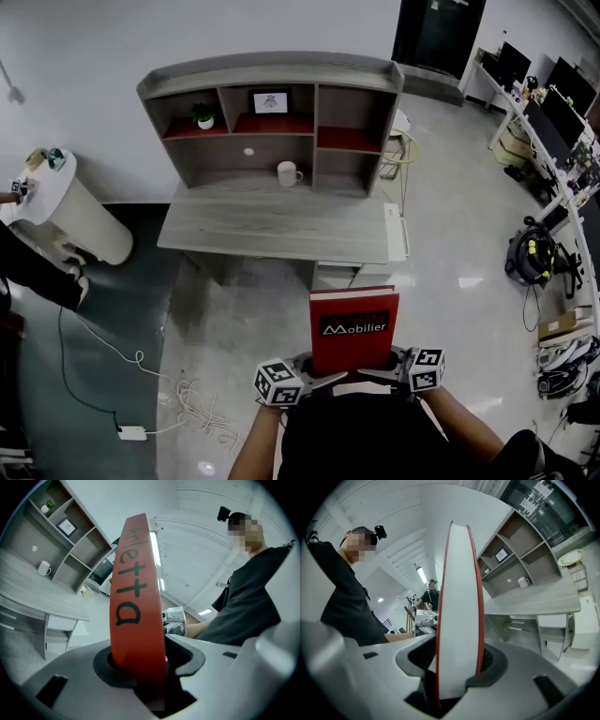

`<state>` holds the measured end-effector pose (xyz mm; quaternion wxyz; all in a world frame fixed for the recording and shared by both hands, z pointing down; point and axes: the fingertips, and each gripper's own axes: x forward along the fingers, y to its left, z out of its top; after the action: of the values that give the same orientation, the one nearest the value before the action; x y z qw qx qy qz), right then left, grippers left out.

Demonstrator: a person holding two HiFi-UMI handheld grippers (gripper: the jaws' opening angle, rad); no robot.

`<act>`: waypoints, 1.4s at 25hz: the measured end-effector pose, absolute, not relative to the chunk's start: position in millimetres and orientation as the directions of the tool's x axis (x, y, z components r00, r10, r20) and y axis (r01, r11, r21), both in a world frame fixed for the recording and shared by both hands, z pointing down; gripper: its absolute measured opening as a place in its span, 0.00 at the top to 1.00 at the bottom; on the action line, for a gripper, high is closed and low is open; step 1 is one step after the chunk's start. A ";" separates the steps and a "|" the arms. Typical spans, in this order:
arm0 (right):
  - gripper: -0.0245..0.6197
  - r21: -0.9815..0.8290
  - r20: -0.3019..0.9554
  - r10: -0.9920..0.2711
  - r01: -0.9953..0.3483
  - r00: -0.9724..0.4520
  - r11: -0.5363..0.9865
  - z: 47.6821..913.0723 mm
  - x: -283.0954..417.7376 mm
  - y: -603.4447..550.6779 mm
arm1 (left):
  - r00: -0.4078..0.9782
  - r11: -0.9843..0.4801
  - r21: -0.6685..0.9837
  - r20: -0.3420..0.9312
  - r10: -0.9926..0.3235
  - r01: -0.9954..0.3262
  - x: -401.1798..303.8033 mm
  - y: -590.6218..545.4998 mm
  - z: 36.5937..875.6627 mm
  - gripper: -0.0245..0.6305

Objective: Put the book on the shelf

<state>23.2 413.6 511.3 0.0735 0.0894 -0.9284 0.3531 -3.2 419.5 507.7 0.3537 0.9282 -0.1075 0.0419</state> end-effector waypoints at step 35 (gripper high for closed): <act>0.55 -0.562 0.219 -0.306 -0.376 -0.926 0.737 520.9 -22.7 210.5 | 0.958 -0.794 0.547 0.244 -0.153 -0.266 -53.4 220.0 512.7 0.64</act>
<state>-22.7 210.5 520.9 0.0562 0.1835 -0.9302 0.3129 -53.4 220.0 512.7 0.3011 0.9424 -0.1114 0.0939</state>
